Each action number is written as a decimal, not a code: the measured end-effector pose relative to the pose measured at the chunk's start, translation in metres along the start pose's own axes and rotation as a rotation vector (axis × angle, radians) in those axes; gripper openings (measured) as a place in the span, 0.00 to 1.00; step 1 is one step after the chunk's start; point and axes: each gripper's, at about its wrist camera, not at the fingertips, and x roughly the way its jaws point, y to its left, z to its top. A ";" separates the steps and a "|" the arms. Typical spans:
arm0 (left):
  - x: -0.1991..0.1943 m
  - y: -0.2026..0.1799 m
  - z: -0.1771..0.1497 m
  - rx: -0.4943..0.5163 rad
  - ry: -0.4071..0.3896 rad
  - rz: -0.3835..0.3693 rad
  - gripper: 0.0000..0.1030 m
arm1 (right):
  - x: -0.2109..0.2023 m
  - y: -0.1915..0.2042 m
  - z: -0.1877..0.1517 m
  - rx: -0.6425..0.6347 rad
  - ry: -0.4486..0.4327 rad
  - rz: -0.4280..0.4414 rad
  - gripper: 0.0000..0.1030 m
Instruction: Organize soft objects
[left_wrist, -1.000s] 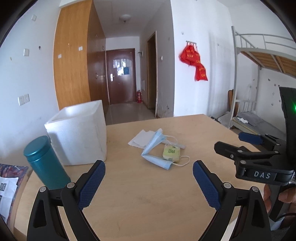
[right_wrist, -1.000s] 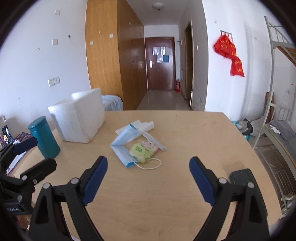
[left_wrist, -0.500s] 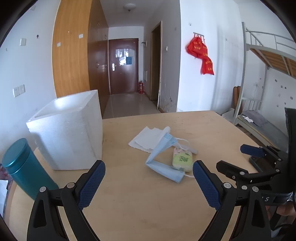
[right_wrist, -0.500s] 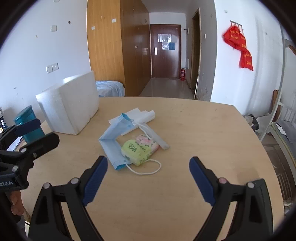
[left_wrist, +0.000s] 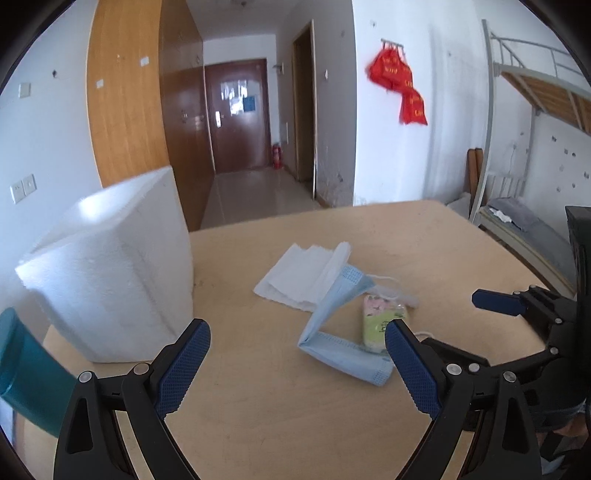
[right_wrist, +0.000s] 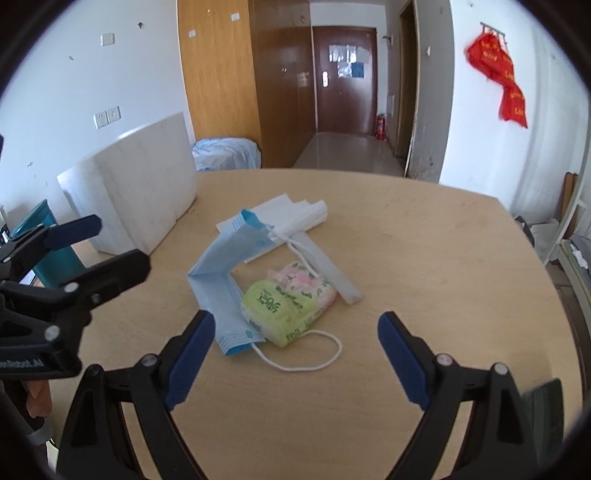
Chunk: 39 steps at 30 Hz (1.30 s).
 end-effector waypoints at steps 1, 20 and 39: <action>0.005 0.001 0.001 -0.001 0.014 -0.007 0.93 | 0.004 0.000 0.001 -0.002 0.011 0.007 0.90; 0.084 0.007 0.012 0.036 0.146 -0.084 0.92 | 0.048 -0.001 0.010 -0.020 0.150 0.059 0.90; 0.119 0.002 0.000 0.076 0.231 -0.111 0.47 | 0.060 -0.012 0.009 0.006 0.196 0.092 0.50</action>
